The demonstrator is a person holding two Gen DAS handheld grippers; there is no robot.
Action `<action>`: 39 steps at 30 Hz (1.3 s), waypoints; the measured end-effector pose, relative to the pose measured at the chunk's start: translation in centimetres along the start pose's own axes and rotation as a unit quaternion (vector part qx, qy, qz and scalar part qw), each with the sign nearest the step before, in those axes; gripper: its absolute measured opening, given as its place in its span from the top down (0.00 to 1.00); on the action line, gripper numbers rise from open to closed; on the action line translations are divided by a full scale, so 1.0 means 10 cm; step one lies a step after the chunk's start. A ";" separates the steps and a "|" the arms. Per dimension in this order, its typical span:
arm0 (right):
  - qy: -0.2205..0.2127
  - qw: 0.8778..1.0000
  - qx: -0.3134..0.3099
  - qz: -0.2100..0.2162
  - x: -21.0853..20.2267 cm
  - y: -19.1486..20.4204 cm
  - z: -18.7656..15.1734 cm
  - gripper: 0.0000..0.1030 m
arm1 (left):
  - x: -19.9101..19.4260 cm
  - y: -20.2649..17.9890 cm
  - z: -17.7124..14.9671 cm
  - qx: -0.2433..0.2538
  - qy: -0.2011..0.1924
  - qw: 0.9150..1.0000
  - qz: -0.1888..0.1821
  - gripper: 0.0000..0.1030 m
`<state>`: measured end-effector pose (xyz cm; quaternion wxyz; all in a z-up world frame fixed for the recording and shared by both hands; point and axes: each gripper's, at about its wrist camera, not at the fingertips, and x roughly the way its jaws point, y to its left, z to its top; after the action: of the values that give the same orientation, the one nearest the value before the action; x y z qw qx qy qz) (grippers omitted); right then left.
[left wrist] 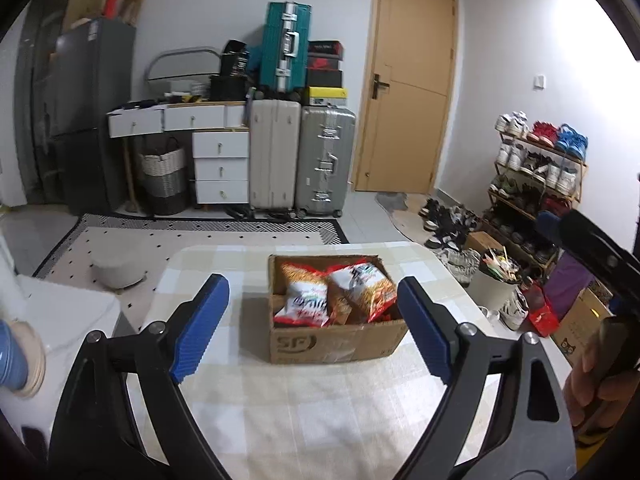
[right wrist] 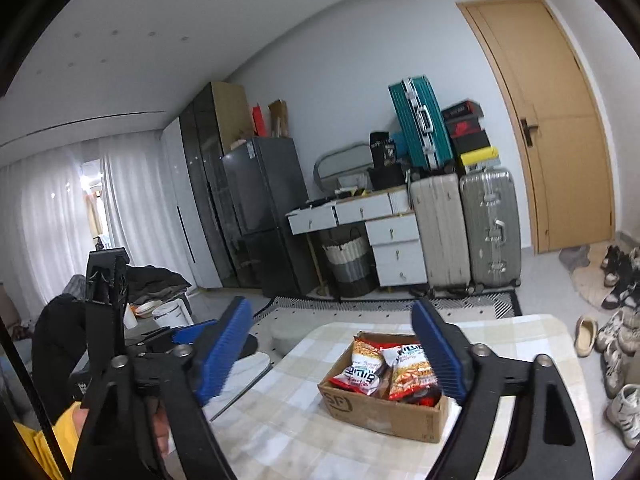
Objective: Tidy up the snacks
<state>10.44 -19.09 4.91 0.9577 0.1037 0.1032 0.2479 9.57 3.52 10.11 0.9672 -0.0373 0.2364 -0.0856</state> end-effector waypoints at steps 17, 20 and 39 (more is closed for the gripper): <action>0.023 0.979 -0.121 -0.162 -0.46 0.02 -1.45 0.01 | -0.51 0.35 -1.45 0.014 -0.094 0.991 0.098 0.01; 0.019 0.976 -0.131 -0.172 -0.47 -0.07 -1.69 0.01 | -0.27 0.39 -1.69 0.014 -0.081 0.992 0.098 0.01; -0.064 0.981 -0.052 -0.175 -0.69 -0.53 -1.98 0.01 | 0.39 0.38 -2.22 0.020 -0.095 0.993 0.066 0.01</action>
<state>2.04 -24.17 -14.34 0.9949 0.0503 0.0452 0.0742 3.24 5.87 -11.76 0.9893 -0.0102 0.1437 -0.0224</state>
